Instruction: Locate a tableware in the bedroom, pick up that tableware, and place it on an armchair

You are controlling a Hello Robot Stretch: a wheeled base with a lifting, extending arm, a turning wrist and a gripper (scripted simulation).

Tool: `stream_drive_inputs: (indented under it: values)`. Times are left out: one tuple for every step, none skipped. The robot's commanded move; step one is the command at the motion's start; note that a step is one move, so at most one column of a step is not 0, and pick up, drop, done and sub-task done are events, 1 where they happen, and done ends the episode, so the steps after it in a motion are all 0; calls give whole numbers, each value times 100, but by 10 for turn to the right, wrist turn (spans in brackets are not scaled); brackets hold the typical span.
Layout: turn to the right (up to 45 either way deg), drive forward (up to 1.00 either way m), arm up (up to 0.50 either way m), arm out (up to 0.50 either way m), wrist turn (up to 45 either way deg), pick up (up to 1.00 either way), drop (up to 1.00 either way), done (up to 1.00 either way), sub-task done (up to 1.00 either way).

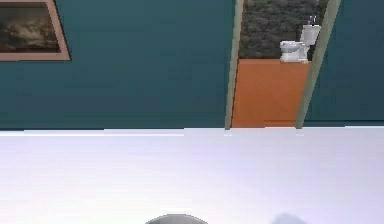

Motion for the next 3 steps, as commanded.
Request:
stream_drive_inputs:
  values:
    - [0, 15, 0, 0, 0, 0, 0, 0, 0]
    - [450, 0, 0, 0, 0, 0, 0, 0, 0]
    - [360, 0, 0, 0, 0, 0, 0, 0, 0]
